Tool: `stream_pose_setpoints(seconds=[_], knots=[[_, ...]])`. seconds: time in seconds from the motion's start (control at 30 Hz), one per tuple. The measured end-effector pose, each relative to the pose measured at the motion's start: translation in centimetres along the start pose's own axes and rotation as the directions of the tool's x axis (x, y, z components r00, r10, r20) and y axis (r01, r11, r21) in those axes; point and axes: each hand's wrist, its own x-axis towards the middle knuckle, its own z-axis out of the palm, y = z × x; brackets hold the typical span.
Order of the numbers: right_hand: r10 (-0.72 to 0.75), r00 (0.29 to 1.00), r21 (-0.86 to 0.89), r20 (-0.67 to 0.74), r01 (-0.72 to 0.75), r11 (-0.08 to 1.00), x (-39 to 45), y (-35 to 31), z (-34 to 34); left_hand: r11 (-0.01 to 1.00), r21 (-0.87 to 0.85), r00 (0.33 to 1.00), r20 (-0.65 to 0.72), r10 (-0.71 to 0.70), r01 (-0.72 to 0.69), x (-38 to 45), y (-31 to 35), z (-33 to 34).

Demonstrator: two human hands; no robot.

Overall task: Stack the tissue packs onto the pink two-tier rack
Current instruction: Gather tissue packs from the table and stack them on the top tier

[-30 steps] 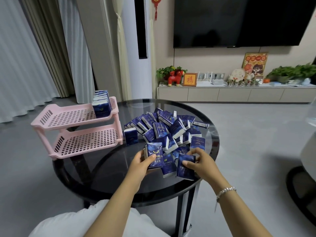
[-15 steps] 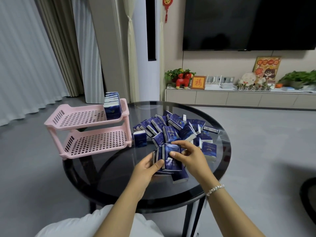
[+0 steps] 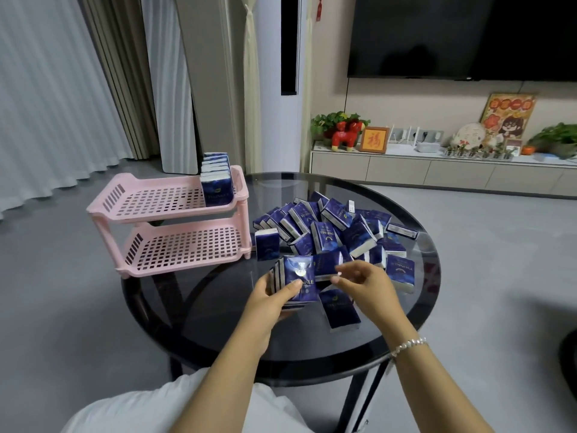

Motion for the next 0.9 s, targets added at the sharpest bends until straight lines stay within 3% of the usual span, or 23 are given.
stream_pose_setpoints(seconds=[0.2, 0.37, 0.63, 0.77, 0.9], knots=[[0.134, 0.991, -0.404, 0.027, -0.111, 0.908, -0.6, 1.8, 0.7, 1.0, -0.018, 0.998, -0.053, -0.025, 0.024, 0.6, -0.4, 0.0], [0.167, 0.984, -0.442, 0.064, -0.122, 0.889, -0.9, 1.6, 1.3, 0.999, -0.018, 0.996, -0.077, -0.045, 0.044, 0.7, -0.5, -0.3], [0.166, 0.973, -0.18, 0.162, -0.136, 0.974, -1.6, 2.1, 2.1, 0.999, -0.02, 0.994, -0.101, -0.049, 0.047, 0.1, -0.3, -0.3], [0.171, 0.973, 0.073, 0.156, -0.184, 0.98, -1.6, 2.7, 2.1, 0.998, -0.01, 0.993, -0.107, -0.059, 0.058, -0.3, -0.1, -0.5], [0.133, 0.978, 0.434, 0.158, -0.19, 0.88, -1.8, 2.0, 1.7, 0.998, 0.008, 0.994, -0.095, -0.059, 0.06, -0.6, 0.0, -0.7]])
